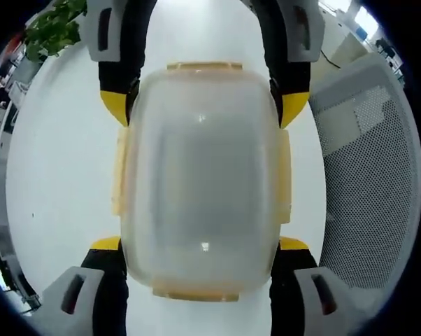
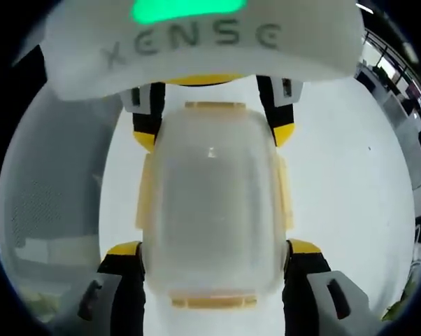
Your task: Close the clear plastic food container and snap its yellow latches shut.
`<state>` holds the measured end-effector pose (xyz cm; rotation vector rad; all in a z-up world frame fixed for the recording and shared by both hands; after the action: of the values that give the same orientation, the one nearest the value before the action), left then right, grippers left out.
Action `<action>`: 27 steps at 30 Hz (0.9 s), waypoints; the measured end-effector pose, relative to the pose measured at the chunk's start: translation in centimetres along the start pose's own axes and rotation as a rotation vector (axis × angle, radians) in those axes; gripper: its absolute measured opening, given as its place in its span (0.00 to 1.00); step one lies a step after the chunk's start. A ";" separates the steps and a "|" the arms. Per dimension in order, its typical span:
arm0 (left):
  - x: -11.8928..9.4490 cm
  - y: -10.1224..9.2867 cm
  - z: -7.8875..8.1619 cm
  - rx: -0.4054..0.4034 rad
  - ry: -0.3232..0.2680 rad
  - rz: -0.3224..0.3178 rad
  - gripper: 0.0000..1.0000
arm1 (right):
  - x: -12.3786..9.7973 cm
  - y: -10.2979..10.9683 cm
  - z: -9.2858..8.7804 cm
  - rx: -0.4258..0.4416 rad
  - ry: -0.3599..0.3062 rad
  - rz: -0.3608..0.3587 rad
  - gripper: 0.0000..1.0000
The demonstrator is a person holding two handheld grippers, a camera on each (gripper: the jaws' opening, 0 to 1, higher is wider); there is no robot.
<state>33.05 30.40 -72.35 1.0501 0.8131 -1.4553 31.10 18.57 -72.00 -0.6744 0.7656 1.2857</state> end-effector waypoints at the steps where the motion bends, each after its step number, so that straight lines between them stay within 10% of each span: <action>1: 0.0 0.1 0.0 -0.001 -0.002 -0.001 0.84 | 0.0 0.0 0.0 0.000 -0.002 -0.001 0.81; 27: -0.1 -0.1 -0.4 -0.034 -0.041 0.015 0.85 | 0.5 -0.1 0.1 -0.009 0.026 -0.006 0.83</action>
<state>33.02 30.84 -72.47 0.9957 0.7967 -1.4410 31.26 18.94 -72.32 -0.7011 0.7785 1.2778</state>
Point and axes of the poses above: the point that each gripper's makers call its tool centre point, and the gripper's own axes: x roughly forward along the fingers, y roughly to its left, z roughly out of its top, the point moved 9 cm from there along -x, roughly backward along the fingers, and after that the axes turned 14 degrees about -y, right-handed, at the moved point
